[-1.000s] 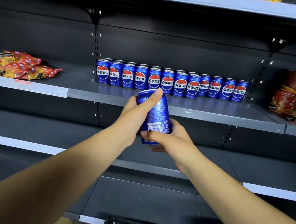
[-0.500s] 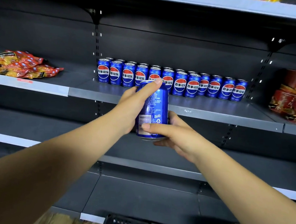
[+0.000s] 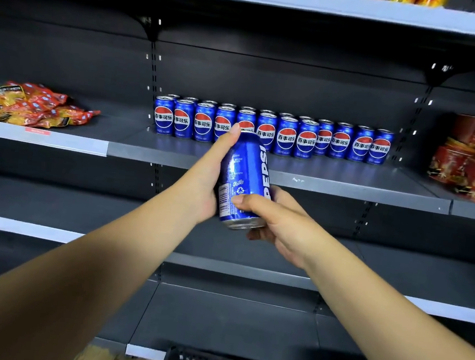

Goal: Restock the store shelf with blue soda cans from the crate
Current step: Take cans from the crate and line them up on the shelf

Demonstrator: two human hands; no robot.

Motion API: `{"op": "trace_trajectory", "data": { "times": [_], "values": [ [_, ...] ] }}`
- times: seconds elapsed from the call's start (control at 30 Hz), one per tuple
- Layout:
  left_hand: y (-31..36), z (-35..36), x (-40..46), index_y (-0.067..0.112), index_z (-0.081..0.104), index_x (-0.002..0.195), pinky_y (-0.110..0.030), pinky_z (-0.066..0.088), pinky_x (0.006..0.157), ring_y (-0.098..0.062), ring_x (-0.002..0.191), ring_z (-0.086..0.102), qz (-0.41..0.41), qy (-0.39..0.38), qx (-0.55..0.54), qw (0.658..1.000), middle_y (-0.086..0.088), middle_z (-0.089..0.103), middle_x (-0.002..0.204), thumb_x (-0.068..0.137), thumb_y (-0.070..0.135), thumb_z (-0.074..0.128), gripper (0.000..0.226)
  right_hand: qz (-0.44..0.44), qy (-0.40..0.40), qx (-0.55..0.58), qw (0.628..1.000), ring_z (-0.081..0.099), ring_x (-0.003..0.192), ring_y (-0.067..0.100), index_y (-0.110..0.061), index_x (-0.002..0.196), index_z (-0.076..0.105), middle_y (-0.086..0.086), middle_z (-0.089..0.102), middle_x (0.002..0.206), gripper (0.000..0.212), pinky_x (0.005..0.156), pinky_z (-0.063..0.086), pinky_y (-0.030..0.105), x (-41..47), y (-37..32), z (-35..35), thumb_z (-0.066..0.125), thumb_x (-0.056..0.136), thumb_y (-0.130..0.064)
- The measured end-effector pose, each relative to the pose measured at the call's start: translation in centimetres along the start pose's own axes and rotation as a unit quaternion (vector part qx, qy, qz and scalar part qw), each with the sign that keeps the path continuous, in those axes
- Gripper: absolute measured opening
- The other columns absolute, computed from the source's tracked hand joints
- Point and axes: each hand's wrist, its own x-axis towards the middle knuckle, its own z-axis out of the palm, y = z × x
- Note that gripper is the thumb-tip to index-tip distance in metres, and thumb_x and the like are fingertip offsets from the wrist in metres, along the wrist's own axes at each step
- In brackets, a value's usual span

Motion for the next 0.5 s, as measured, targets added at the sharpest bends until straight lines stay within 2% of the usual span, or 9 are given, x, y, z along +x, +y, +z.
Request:
{"op": "trace_trajectory", "data": {
  "times": [0.03,0.13,0.2,0.27,0.33,0.4,0.43,0.5],
  "values": [
    [-0.04,0.11,0.03,0.015,0.067,0.092,-0.038,0.058,0.076,-0.021,0.076,0.070,0.008,0.014,0.003,1.000,-0.005,0.074,0.085,0.075,0.055,0.065,0.044,-0.004,0.026,-0.015,1.000,0.060,0.073,0.010,-0.019,0.107,0.056,-0.004,0.069,0.089,0.044,0.060,0.042,0.023,-0.02,-0.06,0.13,0.077,0.069,-0.022],
    [-0.33,0.35,0.13,0.013,0.061,0.114,-0.038,0.057,0.081,-0.020,0.088,0.071,0.052,0.032,0.031,0.998,-0.004,0.072,0.101,0.060,0.056,0.078,0.071,-0.023,0.088,-0.054,0.994,0.056,0.072,0.006,-0.017,0.110,0.051,-0.003,0.065,0.095,0.043,0.055,0.039,0.016,0.06,-0.31,0.35,0.075,0.074,-0.022],
    [-0.56,0.56,0.02,0.015,0.058,0.108,-0.031,0.058,0.068,-0.016,0.082,0.071,0.083,0.031,0.051,0.995,-0.001,0.071,0.099,0.058,0.046,0.080,0.063,-0.037,0.109,-0.075,0.991,0.060,0.076,0.011,-0.014,0.110,0.050,0.002,0.066,0.101,0.048,0.057,0.044,0.020,0.39,-0.33,0.47,0.077,0.071,-0.020],
    [-0.73,0.70,-0.05,0.017,0.057,0.104,-0.027,0.055,0.056,-0.013,0.073,0.070,0.097,0.037,0.062,0.993,-0.001,0.070,0.093,0.060,0.040,0.075,0.053,-0.051,0.121,-0.089,0.987,0.065,0.087,0.020,-0.012,0.109,0.049,0.006,0.066,0.102,0.052,0.072,0.055,0.034,0.67,-0.35,0.67,0.079,0.067,-0.017],
    [-0.71,0.78,-0.01,0.016,0.059,0.103,-0.026,0.054,0.052,-0.013,0.067,0.070,0.106,0.057,0.053,0.991,-0.001,0.071,0.087,0.069,0.033,0.076,0.042,-0.060,0.121,-0.099,0.986,0.066,0.092,0.022,-0.012,0.108,0.049,0.004,0.066,0.101,0.054,0.082,0.055,0.041,0.54,-0.52,0.88,0.082,0.065,-0.017],
    [-0.35,0.80,0.05,0.014,0.061,0.097,-0.025,0.053,0.049,-0.013,0.060,0.069,0.102,0.073,0.042,0.991,0.001,0.072,0.075,0.074,0.030,0.075,0.031,-0.066,0.111,-0.091,0.987,0.066,0.091,0.017,-0.013,0.107,0.048,0.002,0.065,0.102,0.056,0.082,0.055,0.036,0.22,-0.70,0.74,0.084,0.065,-0.021],
    [-0.12,0.73,0.09,0.014,0.062,0.095,-0.025,0.053,0.048,-0.013,0.058,0.069,0.098,0.078,0.039,0.991,0.001,0.072,0.071,0.074,0.029,0.075,0.029,-0.064,0.099,-0.076,0.990,0.066,0.088,0.012,-0.013,0.107,0.048,0.000,0.065,0.101,0.056,0.078,0.055,0.029,0.07,-0.76,0.57,0.084,0.066,-0.022],
    [0.25,0.47,0.14,0.011,0.062,0.101,-0.029,0.055,0.053,-0.017,0.064,0.071,0.082,0.079,0.034,0.993,-0.004,0.073,0.080,0.069,0.032,0.079,0.042,-0.046,0.061,-0.034,0.997,0.065,0.074,0.000,-0.015,0.111,0.047,-0.006,0.065,0.095,0.056,0.062,0.050,0.016,-0.24,-0.95,0.18,0.082,0.069,-0.023]
  ]
}}
